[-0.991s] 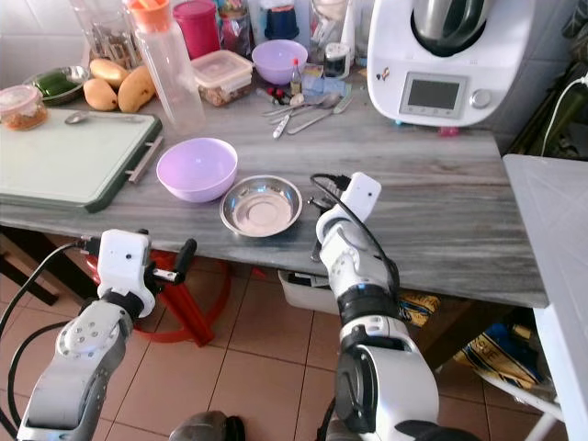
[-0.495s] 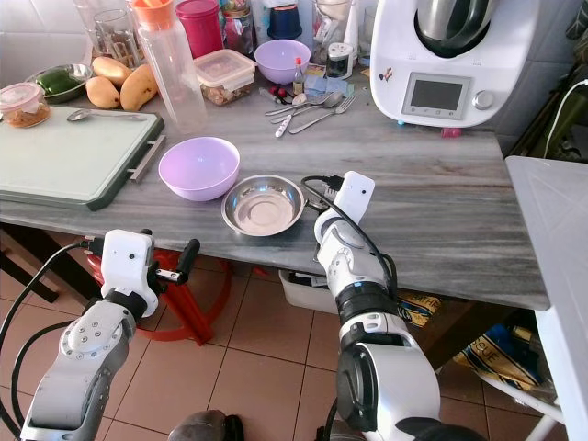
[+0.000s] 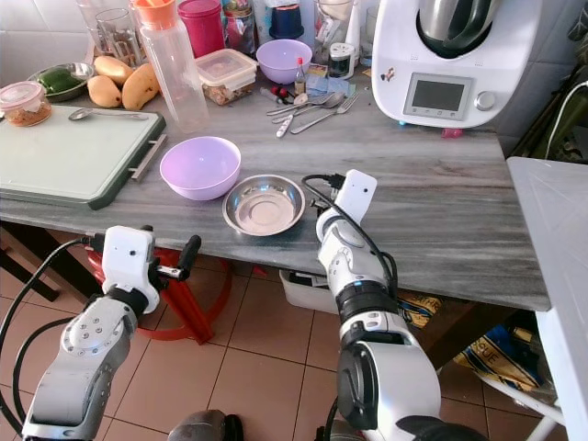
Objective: Setting the table
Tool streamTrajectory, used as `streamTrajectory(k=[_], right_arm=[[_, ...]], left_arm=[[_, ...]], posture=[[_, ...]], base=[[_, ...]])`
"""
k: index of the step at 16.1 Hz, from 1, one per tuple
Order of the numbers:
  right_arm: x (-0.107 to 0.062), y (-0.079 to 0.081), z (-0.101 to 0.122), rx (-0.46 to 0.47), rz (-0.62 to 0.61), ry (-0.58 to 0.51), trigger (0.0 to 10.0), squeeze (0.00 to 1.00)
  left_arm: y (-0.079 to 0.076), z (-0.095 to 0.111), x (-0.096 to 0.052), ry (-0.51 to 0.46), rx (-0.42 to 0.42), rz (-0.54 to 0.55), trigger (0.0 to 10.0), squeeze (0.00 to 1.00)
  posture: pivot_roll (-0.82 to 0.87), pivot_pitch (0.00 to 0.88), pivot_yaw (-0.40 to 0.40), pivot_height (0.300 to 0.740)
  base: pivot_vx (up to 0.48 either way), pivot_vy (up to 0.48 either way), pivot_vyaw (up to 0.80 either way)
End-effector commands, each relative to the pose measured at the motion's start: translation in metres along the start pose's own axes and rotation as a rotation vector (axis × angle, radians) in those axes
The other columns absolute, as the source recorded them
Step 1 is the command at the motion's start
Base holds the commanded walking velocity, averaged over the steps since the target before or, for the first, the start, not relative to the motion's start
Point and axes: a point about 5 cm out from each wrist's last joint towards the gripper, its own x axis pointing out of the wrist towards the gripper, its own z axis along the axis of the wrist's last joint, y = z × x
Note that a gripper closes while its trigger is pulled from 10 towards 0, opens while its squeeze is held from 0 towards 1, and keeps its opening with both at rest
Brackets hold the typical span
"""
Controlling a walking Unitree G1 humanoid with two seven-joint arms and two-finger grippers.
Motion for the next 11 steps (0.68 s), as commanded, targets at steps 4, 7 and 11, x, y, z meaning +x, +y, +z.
streamTrajectory(k=[4, 7, 11], right_arm=[[-0.001, 0.001, 0.014, -0.037, 0.007, -0.075, 10.0, 1.00], [-0.003, 0.004, 0.019, -0.060, 0.048, -0.129, 10.0, 1.00], [-0.005, 0.003, 0.022, -0.107, 0.056, -0.171, 10.0, 1.00]], left_arm=[[0.000, 0.000, 0.002, 0.003, -0.005, -0.006, 10.0, 0.00], [-0.003, 0.002, 0.003, -0.009, -0.028, -0.033, 10.0, 0.00], [-0.004, 0.002, 0.004, -0.010, -0.031, -0.035, 10.0, 0.00]], posture=[[0.04, 0.012, 0.037, 0.740], [0.04, 0.007, 0.034, 0.740], [0.04, 0.003, 0.032, 0.740]], base=[[0.000, 0.000, 0.00], [0.000, 0.000, 0.00], [0.000, 0.000, 0.00]])
